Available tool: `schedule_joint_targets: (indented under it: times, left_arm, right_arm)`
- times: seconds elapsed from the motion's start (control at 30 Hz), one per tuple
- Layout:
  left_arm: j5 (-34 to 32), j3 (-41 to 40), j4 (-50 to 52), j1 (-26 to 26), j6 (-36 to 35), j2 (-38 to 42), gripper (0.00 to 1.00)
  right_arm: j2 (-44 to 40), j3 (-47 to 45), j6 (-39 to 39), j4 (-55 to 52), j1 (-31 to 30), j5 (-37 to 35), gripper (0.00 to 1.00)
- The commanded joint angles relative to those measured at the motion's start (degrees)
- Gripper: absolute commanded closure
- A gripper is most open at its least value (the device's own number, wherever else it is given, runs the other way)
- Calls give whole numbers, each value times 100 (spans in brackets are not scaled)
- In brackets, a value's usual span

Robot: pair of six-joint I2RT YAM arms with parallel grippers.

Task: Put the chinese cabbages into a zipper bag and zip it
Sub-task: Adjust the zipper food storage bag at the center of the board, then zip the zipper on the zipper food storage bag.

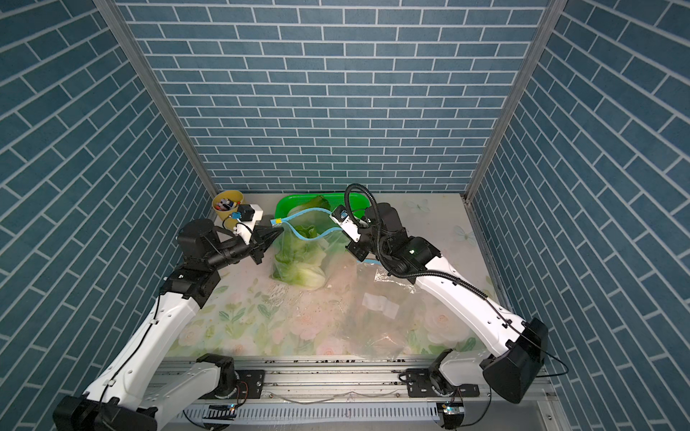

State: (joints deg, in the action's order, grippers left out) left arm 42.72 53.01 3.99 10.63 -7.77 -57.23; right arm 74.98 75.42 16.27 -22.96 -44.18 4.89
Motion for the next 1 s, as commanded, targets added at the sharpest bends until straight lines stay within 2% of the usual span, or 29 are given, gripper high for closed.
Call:
schedule_joint_targets:
  times: [0.0, 0.13, 0.43, 0.97]
  left_arm:
    - [-42, 319, 864, 102, -544, 0, 100]
    - [-73, 549, 1283, 206, -768, -53, 100]
    - [193, 782, 1535, 316, -1005, -193, 100]
    - [410, 1099, 1919, 391, -1274, -435, 100]
  right_arm:
    - [-227, 65, -324, -11, 33, 436, 97]
    - [-265, 344, -368, -341, 28, 878, 82]
    - [248, 1563, -379, -1104, 15, 2076, 65]
    - [2199, 3982, 164, -2259, -398, 2923, 63]
